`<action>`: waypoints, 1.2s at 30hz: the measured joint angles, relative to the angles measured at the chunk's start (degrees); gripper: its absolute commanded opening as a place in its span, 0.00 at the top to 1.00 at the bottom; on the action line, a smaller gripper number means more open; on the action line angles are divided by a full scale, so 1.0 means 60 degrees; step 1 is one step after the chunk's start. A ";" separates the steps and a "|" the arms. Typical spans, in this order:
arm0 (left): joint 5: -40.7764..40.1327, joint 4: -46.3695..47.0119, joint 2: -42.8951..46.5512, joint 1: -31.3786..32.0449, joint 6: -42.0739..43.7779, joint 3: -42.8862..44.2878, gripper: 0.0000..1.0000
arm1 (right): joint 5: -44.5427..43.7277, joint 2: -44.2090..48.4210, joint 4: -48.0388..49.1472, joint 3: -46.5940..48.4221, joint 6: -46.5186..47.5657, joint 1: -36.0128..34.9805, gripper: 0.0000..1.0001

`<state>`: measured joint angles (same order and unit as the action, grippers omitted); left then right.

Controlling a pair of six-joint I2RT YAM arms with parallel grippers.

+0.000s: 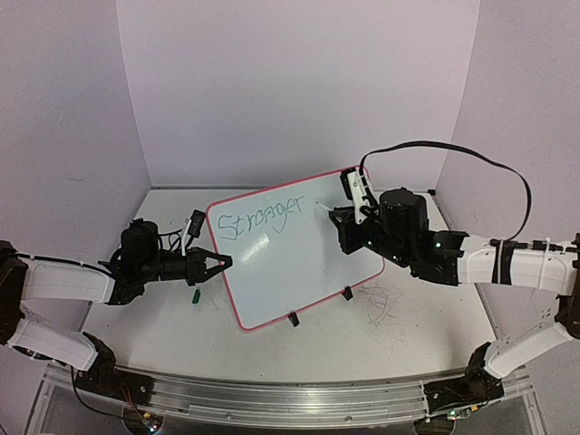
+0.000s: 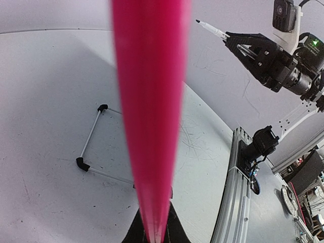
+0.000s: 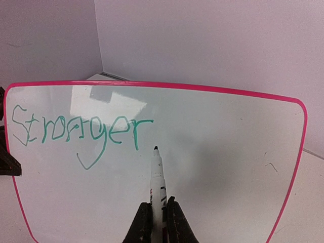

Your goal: Write a sentence on the whiteboard

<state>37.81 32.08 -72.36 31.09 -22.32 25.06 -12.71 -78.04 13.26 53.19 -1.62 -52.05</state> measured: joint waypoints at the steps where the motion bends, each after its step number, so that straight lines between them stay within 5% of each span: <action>1: 0.0001 0.0000 0.0000 0.0000 0.0001 0.0000 1.00 | 0.0047 -0.0054 -0.0008 0.0008 0.0015 0.0000 1.00; 36: 0.0003 -0.0011 0.0000 0.0000 -0.0001 0.0011 1.00 | 0.0080 -0.0590 -0.0015 0.0145 -0.0122 0.0525 1.00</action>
<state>37.82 32.01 -72.36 31.09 -22.33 25.12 -12.23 -81.58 13.17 54.06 -2.35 -48.90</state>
